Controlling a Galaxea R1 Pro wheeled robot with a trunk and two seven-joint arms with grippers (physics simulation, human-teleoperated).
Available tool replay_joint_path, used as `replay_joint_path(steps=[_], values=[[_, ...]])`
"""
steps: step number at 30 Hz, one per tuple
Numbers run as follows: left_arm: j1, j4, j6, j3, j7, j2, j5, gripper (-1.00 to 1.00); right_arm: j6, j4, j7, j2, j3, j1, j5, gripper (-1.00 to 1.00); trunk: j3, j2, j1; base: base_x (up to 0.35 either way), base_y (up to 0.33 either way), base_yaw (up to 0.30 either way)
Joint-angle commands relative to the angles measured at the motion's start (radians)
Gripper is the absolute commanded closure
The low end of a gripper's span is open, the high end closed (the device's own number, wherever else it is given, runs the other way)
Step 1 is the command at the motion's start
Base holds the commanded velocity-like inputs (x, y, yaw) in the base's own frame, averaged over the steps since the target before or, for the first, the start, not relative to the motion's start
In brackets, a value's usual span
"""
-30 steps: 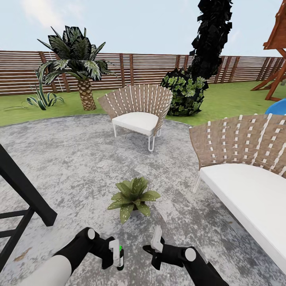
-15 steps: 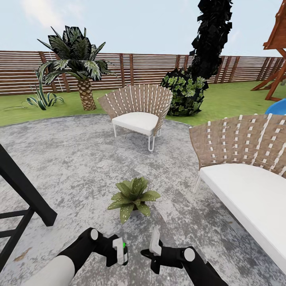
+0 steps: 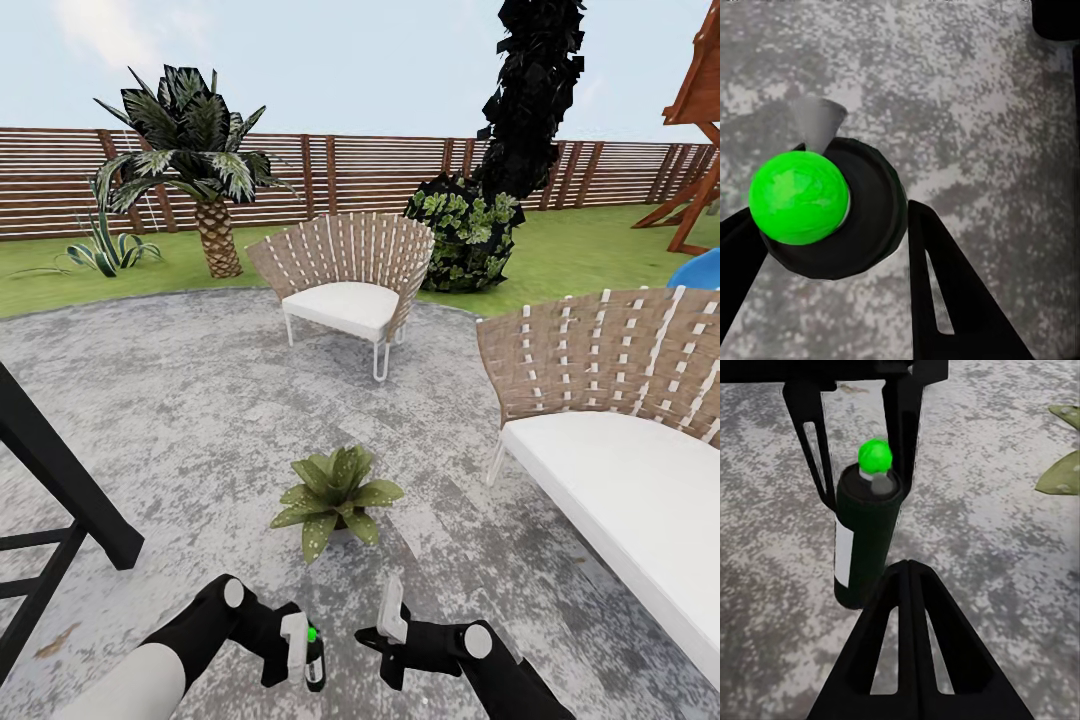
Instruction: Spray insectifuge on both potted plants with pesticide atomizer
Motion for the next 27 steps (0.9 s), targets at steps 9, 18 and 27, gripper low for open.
replay_joint_path(steps=[9, 18, 27], values=[[0.0, -0.001, -0.009, 0.006, -0.019, -0.01, -0.006, 1.0, -0.005, 0.0, -0.001, -0.003, -0.001, 0.0, 0.01, 1.0, -0.001, 0.0, 0.0, 0.0, 0.0, 0.0], [0.0, -0.001, -0.008, -0.008, -0.019, -0.038, -0.006, 1.0, -0.005, 0.0, -0.001, -0.003, -0.001, 0.0, 0.01, 1.0, -0.001, 0.0, 0.0, 0.0, 0.0, 0.0], [0.0, -0.004, -0.006, -0.027, -0.013, -0.068, -0.006, 1.0, -0.005, 0.0, -0.001, -0.003, -0.001, 0.0, 0.008, 1.0, -0.001, 0.0, 0.0, 0.0, 0.0, 0.0]])
